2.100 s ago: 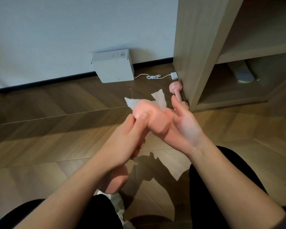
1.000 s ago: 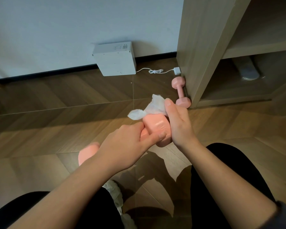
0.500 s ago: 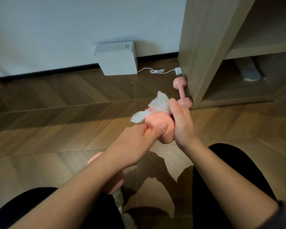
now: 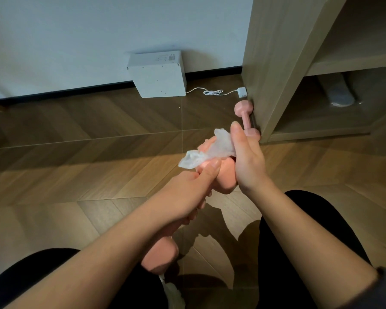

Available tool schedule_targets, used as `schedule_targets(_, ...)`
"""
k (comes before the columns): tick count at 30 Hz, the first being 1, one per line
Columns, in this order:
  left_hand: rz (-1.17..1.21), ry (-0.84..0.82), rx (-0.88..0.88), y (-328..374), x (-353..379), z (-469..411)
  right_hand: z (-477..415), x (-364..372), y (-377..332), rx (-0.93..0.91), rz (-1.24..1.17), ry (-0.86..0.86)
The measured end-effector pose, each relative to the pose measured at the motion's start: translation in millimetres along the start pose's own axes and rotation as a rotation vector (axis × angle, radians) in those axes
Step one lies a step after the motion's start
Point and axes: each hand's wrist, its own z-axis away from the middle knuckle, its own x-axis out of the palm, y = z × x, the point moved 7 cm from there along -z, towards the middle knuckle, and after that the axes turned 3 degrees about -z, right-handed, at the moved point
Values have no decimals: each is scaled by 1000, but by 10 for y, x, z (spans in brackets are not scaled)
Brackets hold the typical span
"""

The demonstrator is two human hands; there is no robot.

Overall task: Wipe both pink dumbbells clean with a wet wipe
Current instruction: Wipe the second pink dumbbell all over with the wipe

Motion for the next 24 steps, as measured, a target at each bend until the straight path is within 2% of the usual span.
schedule_targets(5, -1, -79, -38, -31, 42, -25, 25, 83, 90, 150, 30, -159)
schedule_targets(11, 109, -166, -53, -23, 97, -54, 3, -88, -57, -6, 9, 69)
schedule_targets(17, 214, -288, -138, -52, 219, -75, -75, -100, -62, -126, -21, 119)
schedule_targets(21, 310, -228, -203, -113, 235, -117, -123, -161, 3, -120, -62, 183)
schedule_targets(24, 388, -180, -216, -125, 225, -144, -143, -167, -17, -201, 84, 100)
